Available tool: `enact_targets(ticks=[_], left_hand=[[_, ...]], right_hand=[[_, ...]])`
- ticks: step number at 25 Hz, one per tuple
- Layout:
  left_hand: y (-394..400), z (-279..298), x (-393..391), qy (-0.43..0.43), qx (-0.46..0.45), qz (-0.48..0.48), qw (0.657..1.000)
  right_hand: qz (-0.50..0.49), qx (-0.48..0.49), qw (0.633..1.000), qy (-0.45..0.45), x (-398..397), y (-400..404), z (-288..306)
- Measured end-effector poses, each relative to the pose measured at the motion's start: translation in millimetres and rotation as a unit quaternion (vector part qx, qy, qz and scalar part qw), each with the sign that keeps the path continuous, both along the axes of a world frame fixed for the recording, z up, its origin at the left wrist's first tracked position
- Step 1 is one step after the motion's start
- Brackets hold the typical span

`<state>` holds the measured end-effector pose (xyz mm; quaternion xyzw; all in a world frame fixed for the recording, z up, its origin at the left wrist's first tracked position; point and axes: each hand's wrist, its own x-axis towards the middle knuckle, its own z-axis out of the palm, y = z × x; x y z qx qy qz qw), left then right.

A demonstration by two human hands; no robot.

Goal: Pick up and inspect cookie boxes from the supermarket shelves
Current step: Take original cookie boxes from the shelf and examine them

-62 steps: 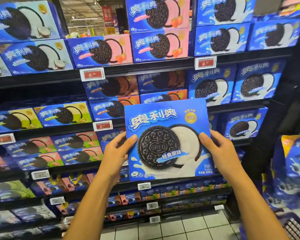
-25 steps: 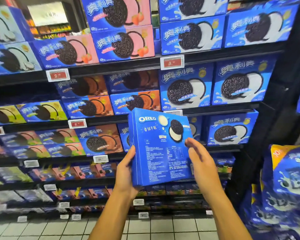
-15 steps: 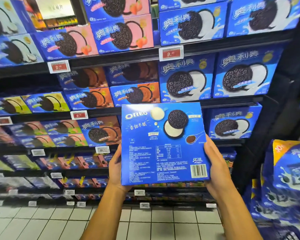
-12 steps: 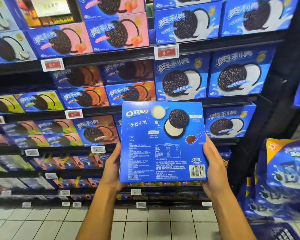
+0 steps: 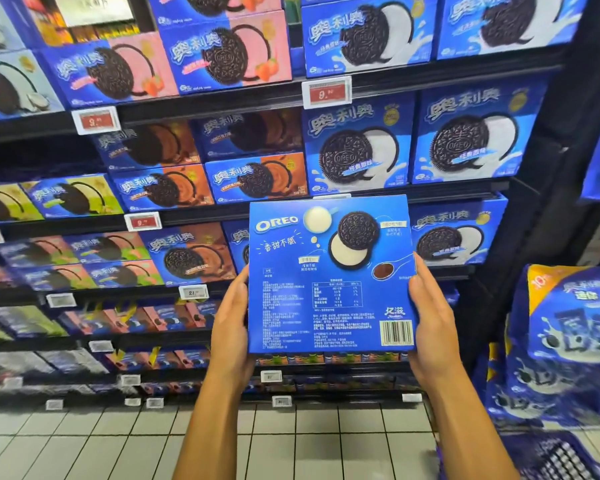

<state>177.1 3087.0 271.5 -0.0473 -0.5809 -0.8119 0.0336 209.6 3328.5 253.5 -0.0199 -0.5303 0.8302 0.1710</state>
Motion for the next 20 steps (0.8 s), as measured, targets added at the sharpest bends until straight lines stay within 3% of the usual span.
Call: enact_targets(ticks=[6, 20], left_hand=[[3.3, -1.7, 0.4, 0.028, 0.011, -0.041, 0.999], [12.8, -1.6, 8.4, 0.005, 0.001, -0.058, 0.998]], right_hand=[[0.007, 0.006, 1.000, -0.005, 4.5, 10.3, 2.7], [0.013, 0.024, 1.000, -0.010, 4.5, 20.2, -2.5]])
